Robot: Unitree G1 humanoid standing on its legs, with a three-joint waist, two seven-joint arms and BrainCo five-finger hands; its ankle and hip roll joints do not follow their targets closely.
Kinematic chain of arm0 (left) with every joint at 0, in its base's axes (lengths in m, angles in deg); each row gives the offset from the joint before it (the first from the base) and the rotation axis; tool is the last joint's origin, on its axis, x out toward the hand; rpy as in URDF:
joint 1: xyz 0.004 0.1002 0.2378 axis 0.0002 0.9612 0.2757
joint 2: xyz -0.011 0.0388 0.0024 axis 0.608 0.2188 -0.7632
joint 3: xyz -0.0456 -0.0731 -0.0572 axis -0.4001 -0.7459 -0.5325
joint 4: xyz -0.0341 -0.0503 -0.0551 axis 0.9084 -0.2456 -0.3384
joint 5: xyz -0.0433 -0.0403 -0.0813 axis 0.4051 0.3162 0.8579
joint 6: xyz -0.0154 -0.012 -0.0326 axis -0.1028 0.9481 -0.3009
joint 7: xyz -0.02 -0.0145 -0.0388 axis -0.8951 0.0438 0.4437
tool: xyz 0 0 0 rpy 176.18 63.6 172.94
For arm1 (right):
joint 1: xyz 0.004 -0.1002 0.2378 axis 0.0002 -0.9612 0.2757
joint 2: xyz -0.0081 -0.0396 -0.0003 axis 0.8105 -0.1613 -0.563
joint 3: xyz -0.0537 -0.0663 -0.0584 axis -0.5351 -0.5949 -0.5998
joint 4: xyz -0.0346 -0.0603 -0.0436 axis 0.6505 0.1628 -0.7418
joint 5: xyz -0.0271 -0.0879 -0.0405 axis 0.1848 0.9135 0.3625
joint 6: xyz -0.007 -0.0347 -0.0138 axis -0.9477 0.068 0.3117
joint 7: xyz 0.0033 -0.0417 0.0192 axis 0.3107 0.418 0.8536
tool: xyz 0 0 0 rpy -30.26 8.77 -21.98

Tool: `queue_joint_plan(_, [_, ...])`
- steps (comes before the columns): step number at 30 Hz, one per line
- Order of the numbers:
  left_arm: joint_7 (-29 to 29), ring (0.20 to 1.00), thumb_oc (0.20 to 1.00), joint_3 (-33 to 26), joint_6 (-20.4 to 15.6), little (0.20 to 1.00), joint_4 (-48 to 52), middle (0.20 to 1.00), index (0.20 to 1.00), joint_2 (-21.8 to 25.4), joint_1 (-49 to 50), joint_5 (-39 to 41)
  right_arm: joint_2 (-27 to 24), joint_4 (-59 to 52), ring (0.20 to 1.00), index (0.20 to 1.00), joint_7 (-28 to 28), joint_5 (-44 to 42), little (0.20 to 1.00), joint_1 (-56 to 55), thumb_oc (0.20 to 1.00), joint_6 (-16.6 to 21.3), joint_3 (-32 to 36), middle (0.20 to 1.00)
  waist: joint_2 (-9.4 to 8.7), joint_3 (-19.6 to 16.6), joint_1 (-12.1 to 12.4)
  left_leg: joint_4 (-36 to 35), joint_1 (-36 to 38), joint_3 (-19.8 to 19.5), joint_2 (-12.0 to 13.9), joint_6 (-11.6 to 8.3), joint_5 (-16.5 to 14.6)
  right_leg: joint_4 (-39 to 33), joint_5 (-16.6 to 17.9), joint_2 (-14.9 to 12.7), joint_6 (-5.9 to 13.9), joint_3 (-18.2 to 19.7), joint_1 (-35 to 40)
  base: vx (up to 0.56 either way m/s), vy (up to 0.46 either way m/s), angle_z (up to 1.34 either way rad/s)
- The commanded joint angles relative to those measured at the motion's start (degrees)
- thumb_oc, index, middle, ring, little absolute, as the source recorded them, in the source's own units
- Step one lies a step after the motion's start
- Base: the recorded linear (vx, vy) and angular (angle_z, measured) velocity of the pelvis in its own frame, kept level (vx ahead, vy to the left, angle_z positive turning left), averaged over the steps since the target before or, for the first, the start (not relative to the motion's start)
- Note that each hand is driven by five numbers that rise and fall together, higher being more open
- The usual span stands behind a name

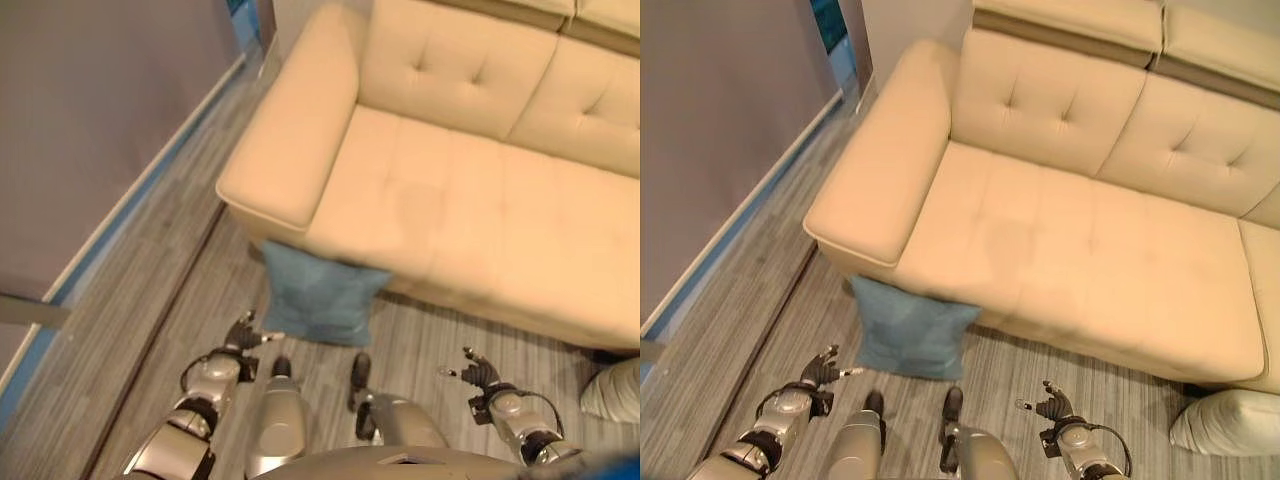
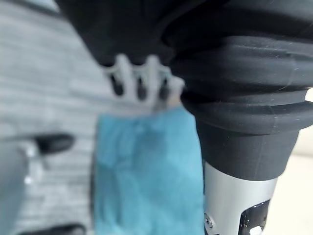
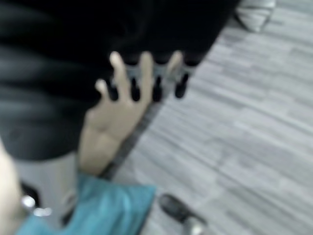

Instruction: Pick up all the scattered cushions and arrange them neatly on the sofa.

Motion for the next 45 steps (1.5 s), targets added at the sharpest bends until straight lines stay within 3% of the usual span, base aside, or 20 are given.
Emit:
queue_joint_plan(1, [-0.53, 1.000, 1.000, -1.18, -1.89, 1.000, 3.41, 1.000, 1.000, 0.89, 0.35, 1.69, -3.03, -3.30, 1.000, 1.000, -0.54, -1.51, 1.000, -0.80, 1.000, 0.65, -1.17, 1.000, 0.74, -0.37, -0.12, 7.87, -0.83, -0.02, -2.78, 1.86, -2.38, 4.02, -2.99, -3.33, 5.07, 2.71, 1.29, 0.06, 0.223, -0.39])
queue_joint_plan(3, [-0.43, 1.000, 1.000, -0.90, -2.09, 1.000, 4.25, 1.000, 1.000, 1.29, 0.11, 1.77, -2.99, -3.77, 1.000, 1.000, -0.53, -1.68, 1.000, -0.38, 1.000, 0.74, -1.34, 1.000, 0.42, -0.18, 0.13, 8.85, -1.26, 0.12, -3.26, 2.02, -3.00, 4.15, -2.69, -3.67, 5.29, 3.38, 0.81, 0.04, 0.213, -0.55])
queue_joint_plan(4, [-0.78, 1.000, 1.000, -1.34, -2.26, 1.000, 5.16, 1.000, 1.000, 1.88, 0.40, 2.01, -2.82, -5.09, 1.000, 1.000, -0.50, -1.85, 1.000, 0.36, 1.000, 0.84, -1.39, 1.000, -0.21, 0.06, 0.83, 10.47, -1.65, 0.99, -3.97, 3.13, -5.23, 4.83, -2.41, -4.63, 6.22, 5.00, 0.45, 0.02, 0.138, -0.54])
queue_joint_plan(7, [-2.29, 1.000, 1.000, -2.48, -2.80, 1.000, 6.67, 1.000, 1.000, 3.05, 0.52, 1.88, -2.24, -5.74, 1.000, 1.000, -0.68, -1.98, 1.000, 1.04, 1.000, 1.00, -1.49, 1.000, -0.84, 0.43, 1.72, 12.33, -1.83, 2.41, -4.41, 3.97, -7.17, 5.01, -2.37, -5.61, 6.90, 5.91, 0.41, 0.05, 0.154, -0.53])
queue_joint_plan(16, [-9.10, 1.000, 1.000, -3.46, -3.77, 1.000, 7.97, 1.000, 1.000, 3.76, -0.96, -2.07, -0.76, -9.00, 1.000, 1.000, -2.70, -3.09, 1.000, 4.32, 1.000, 2.20, -2.60, 1.000, -2.04, 2.57, 2.88, 15.63, -4.89, 3.63, -4.72, 4.57, -8.73, 4.74, -1.02, -6.87, 7.80, 6.67, -1.96, 0.02, 0.052, -0.12])
queue_joint_plan(22, [-12.15, 1.000, 1.000, -1.95, -3.43, 1.000, 4.39, 1.000, 1.000, 0.27, -7.73, 5.35, -1.07, -9.56, 1.000, 1.000, -7.76, -4.77, 1.000, 14.72, 1.000, 2.17, -5.78, 1.000, -0.10, 7.26, 2.28, 16.55, -13.08, 4.02, -4.82, 4.33, -6.57, 6.04, 0.84, -7.13, 7.47, 6.45, -10.78, -0.11, 0.018, 0.02])
queue_joint_plan(26, [-14.95, 1.000, 1.000, 0.12, -3.17, 1.000, 2.71, 1.000, 1.000, -0.86, -14.03, 4.79, -1.92, -10.33, 1.000, 1.000, -11.53, -6.87, 1.000, 21.34, 1.000, 2.91, -5.16, 1.000, 1.33, 9.15, 1.02, 17.60, -20.54, 3.97, -4.69, 4.29, -5.51, 8.06, 1.42, -7.00, 7.30, 6.10, -19.00, -0.11, 0.004, 0.06])
queue_joint_plan(28, [-16.43, 1.000, 1.000, 0.47, -3.16, 1.000, 2.87, 1.000, 1.000, -0.82, -16.62, 4.93, -2.29, -11.14, 1.000, 1.000, -13.11, -7.28, 1.000, 23.40, 1.000, 3.75, -5.17, 1.000, 2.05, 9.67, 0.87, 18.76, -23.08, 3.31, -4.19, 3.89, -7.06, 9.45, 0.23, -6.48, 7.55, 5.87, -21.92, 0.00, 0.000, 0.00])
queue_joint_plan(35, [-23.84, 1.000, 1.000, 1.93, -3.23, 1.000, 5.10, 1.000, 1.000, 0.15, -27.58, 2.51, -3.90, -13.78, 1.000, 1.000, -20.73, -6.54, 1.000, 32.12, 1.000, 6.96, -4.16, 1.000, 3.52, 11.35, -0.92, 21.92, -36.79, 1.85, -4.18, 4.31, -6.80, 15.24, 0.17, -7.13, 7.76, 6.40, -37.51, -0.02, 0.003, 0.06])
queue_joint_plan(41, [-25.20, 1.000, 1.000, 2.06, -2.92, 1.000, 7.98, 1.000, 1.000, 1.94, -30.95, 2.35, -5.46, -14.08, 1.000, 1.000, -21.76, -6.26, 1.000, 34.92, 1.000, 6.85, -4.15, 1.000, 3.91, 11.92, -1.26, 23.72, -41.31, 1.31, -4.23, 4.56, -7.22, 17.19, -0.10, -7.49, 7.77, 6.87, -42.33, 0.02, 0.007, 0.04])
queue_joint_plan(45, [-25.85, 1.000, 1.000, 1.53, -2.20, 1.000, 9.25, 1.000, 1.000, 5.90, -33.86, 0.29, -8.43, -13.87, 1.000, 1.000, -20.59, -6.70, 1.000, 36.79, 1.000, 6.49, -3.75, 1.000, 4.36, 12.36, -1.58, 24.43, -44.70, 1.50, -4.33, 4.73, -7.42, 19.28, -0.46, -7.95, 7.78, 7.56, -46.85, 0.03, 0.031, 0.06])
